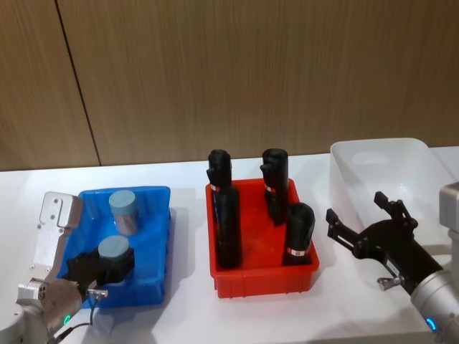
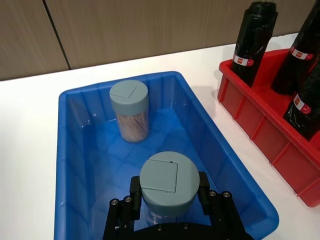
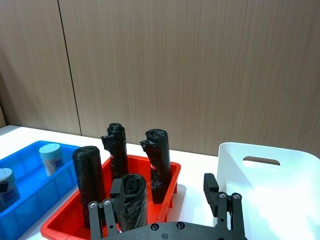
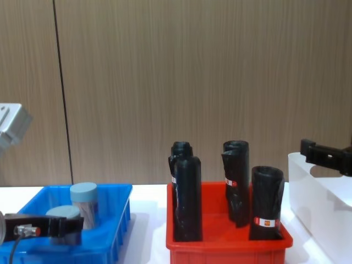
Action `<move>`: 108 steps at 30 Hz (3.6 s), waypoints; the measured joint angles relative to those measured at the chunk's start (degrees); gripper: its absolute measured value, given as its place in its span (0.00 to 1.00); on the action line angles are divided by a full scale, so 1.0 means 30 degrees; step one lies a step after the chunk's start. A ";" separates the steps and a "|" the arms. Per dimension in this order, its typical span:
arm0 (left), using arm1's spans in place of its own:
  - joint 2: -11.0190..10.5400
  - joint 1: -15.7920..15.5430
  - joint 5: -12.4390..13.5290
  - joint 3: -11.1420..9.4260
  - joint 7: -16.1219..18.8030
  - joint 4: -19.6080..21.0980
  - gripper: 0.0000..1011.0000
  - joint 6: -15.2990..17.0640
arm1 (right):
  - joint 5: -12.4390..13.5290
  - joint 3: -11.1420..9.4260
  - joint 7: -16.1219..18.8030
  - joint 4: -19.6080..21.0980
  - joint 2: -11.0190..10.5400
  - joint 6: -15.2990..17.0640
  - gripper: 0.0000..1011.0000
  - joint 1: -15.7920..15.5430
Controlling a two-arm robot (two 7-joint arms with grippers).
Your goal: Pick the cotton swabs from the blue box and place them into the white box.
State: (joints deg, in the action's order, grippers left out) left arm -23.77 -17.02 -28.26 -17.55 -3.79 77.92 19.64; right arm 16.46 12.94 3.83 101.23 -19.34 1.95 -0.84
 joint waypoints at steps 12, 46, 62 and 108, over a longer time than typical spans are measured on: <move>-0.0334 0.0246 0.1038 0.0014 -0.0963 0.1462 0.66 -0.1050 | 0.0000 -0.0001 0.0000 0.0000 0.0000 0.0000 0.99 0.0000; -0.1166 -0.0660 0.2158 0.0081 -0.9906 0.3139 0.66 -0.3423 | 0.0000 -0.0001 0.0000 0.0000 0.0000 0.0000 0.99 0.0000; -0.0864 -0.1921 0.1437 -0.0168 -1.5194 0.1617 0.66 -0.4258 | 0.0001 -0.0001 0.0000 0.0001 0.0001 -0.0001 0.99 0.0000; -0.0673 -0.3167 0.1630 -0.0557 -1.8349 0.0057 0.66 -0.4211 | 0.0891 -0.0436 0.3819 0.0211 -0.0902 0.1793 0.99 0.0615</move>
State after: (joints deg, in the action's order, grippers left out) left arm -25.79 -26.52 -23.37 -19.22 -58.83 78.10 7.01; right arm 19.14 11.63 15.28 101.86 -22.04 7.33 1.01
